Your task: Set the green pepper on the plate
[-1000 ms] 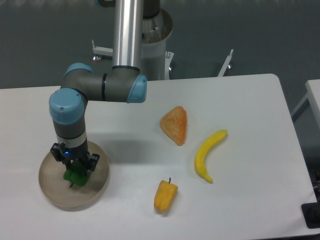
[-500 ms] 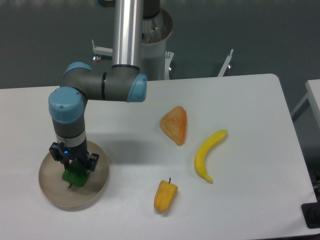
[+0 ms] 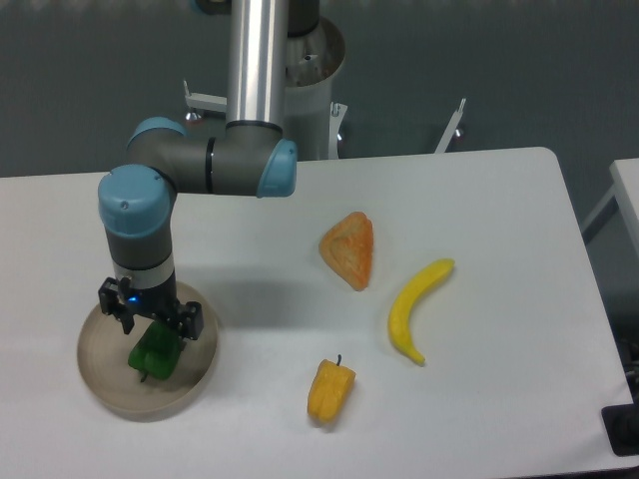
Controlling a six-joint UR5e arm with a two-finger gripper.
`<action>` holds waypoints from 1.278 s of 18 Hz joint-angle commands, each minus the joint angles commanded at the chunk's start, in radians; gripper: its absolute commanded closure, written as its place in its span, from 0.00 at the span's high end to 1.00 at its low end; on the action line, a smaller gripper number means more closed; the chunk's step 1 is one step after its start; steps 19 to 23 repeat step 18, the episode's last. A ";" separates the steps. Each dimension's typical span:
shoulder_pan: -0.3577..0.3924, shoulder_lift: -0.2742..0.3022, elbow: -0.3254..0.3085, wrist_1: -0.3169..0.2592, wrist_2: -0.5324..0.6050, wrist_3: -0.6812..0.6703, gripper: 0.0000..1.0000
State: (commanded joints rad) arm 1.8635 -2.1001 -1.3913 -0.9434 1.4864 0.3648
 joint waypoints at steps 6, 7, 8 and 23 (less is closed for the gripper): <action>0.173 0.012 0.014 -0.003 0.035 0.273 0.95; 0.198 0.012 0.018 -0.003 0.047 0.320 0.96; 0.221 0.011 0.020 -0.003 0.051 0.368 0.96; 0.362 -0.009 0.057 -0.003 0.104 0.645 0.99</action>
